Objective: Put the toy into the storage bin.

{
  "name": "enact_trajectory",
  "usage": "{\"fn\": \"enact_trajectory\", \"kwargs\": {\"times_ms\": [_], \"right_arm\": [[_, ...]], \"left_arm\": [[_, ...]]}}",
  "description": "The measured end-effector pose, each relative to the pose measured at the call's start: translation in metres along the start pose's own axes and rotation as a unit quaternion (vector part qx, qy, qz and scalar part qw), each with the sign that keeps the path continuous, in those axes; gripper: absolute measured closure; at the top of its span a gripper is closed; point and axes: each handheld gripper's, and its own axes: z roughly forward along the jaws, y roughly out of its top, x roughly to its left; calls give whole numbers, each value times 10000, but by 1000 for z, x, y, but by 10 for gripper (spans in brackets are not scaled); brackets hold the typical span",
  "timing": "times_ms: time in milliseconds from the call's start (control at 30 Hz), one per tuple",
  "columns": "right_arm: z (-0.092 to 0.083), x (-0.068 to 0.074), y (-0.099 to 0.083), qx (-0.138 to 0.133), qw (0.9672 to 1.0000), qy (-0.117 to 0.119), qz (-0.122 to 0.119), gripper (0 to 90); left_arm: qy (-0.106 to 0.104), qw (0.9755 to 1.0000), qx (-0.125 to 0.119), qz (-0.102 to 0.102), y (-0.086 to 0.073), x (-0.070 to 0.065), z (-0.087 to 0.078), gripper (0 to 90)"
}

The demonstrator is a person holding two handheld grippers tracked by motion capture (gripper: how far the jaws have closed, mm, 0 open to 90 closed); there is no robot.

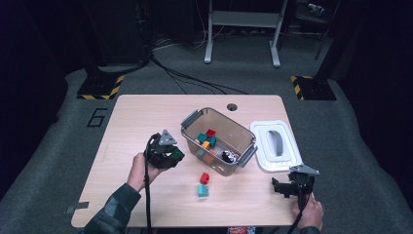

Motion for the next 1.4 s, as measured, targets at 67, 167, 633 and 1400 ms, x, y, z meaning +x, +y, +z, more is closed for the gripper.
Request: {"fn": "enact_trajectory", "kwargs": {"times_ms": [67, 167, 633, 1400], "right_arm": [[0, 0, 0, 0, 10000, 1, 1, 0], [0, 0, 0, -1, 10000, 0, 1, 0], [0, 0, 0, -1, 10000, 0, 2, 0], [0, 0, 0, -1, 10000, 1, 0, 0]], "left_arm": [[9, 10000, -33, 3, 4, 2, -2, 594], [67, 9999, -71, 30, 9, 4, -4, 593], [152, 9996, -190, 121, 36, 9, -8, 593], [321, 9988, -296, 244, 72, 19, 2, 593]]}}
